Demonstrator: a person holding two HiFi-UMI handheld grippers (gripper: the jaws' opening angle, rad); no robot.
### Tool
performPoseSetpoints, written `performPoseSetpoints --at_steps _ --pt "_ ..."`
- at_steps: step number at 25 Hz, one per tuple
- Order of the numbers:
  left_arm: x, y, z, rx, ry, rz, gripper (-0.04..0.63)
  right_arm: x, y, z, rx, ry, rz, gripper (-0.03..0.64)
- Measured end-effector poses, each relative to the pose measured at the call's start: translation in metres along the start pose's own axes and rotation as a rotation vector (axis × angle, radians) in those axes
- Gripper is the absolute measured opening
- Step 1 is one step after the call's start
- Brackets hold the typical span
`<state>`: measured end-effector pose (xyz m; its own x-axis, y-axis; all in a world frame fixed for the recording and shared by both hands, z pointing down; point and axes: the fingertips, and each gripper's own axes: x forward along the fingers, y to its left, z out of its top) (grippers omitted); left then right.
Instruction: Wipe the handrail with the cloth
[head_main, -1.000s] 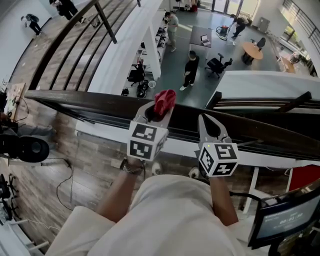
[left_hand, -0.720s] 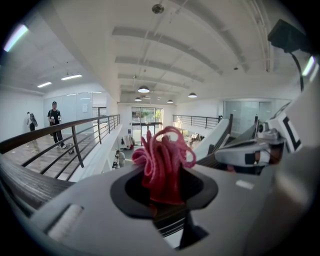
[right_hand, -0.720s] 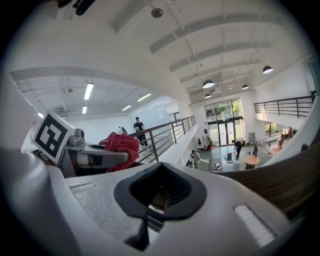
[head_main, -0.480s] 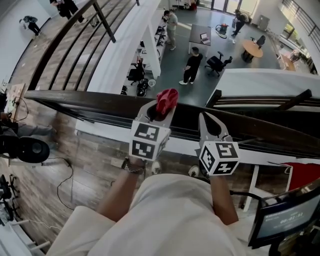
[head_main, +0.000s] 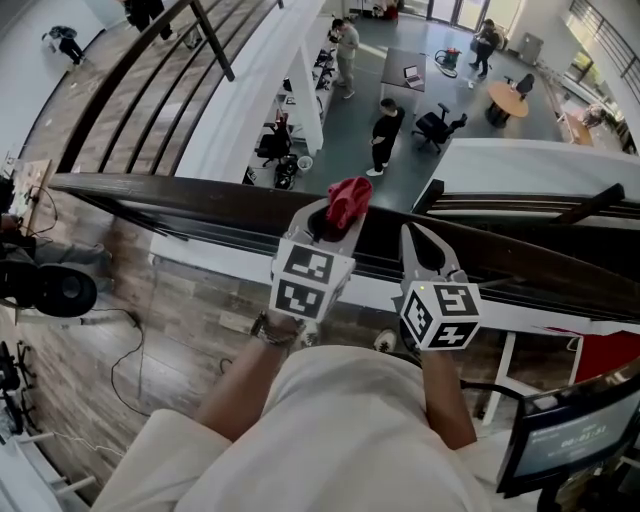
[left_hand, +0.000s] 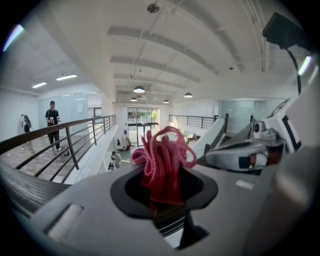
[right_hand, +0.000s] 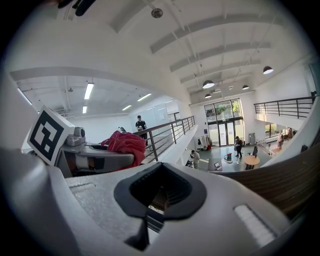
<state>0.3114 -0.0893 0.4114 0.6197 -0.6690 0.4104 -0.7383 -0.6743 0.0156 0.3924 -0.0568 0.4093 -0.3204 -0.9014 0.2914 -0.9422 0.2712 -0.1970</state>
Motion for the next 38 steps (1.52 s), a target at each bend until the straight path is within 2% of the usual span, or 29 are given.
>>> performPoseSetpoints --at_steps 10,17,24,38 --pt "0.005 -0.009 0.003 0.028 -0.019 -0.017 0.129 0.0 -0.004 0.002 0.004 0.002 -0.016 0.003" --pt "0.005 -0.006 0.004 0.091 -0.013 0.008 0.129 0.007 0.0 0.005 0.014 -0.003 -0.02 0.003" --pt "-0.004 -0.001 0.0 0.053 -0.013 -0.028 0.129 0.008 0.007 0.004 0.016 -0.005 -0.018 0.003" --pt "-0.017 0.017 -0.006 0.04 -0.006 -0.058 0.129 0.016 0.026 0.0 0.016 0.005 -0.025 0.003"
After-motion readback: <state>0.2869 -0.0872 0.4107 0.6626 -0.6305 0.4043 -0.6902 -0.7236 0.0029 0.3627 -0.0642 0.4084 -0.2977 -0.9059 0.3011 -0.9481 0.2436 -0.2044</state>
